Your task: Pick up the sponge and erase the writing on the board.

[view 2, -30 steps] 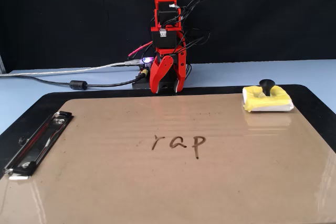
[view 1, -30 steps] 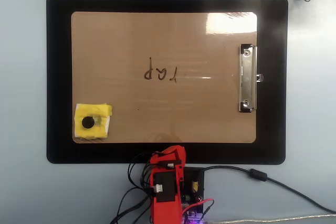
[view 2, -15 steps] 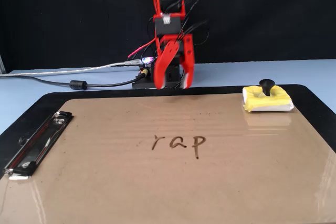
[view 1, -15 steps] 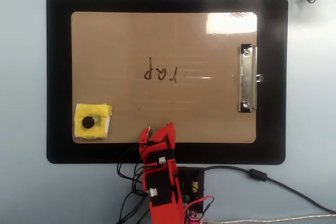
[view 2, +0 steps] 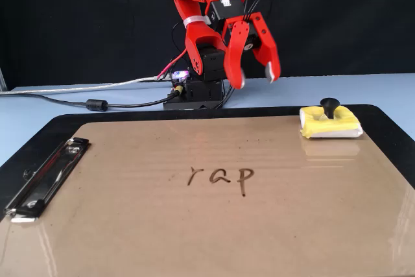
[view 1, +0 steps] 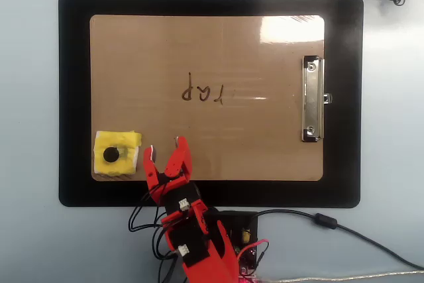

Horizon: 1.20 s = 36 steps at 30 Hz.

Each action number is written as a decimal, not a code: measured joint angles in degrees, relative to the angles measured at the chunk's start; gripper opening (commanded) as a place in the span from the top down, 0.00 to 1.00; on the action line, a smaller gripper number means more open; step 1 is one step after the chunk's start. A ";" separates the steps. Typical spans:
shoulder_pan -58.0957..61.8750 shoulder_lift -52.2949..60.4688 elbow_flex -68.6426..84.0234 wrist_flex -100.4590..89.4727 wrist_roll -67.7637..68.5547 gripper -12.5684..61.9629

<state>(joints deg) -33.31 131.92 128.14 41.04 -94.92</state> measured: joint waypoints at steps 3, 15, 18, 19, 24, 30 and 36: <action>-1.41 0.00 2.55 -4.57 0.00 0.40; -8.96 -13.36 12.39 -49.66 0.00 0.39; -12.04 -18.19 12.39 -53.26 -0.09 0.38; -13.80 -18.37 12.74 -53.17 -0.09 0.38; -14.94 -18.72 12.83 -41.22 -0.09 0.38; -20.39 -18.90 10.90 -33.93 -0.09 0.38; -20.65 -18.90 7.38 -33.75 -0.09 0.39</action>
<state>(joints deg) -53.96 113.03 135.53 7.29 -95.01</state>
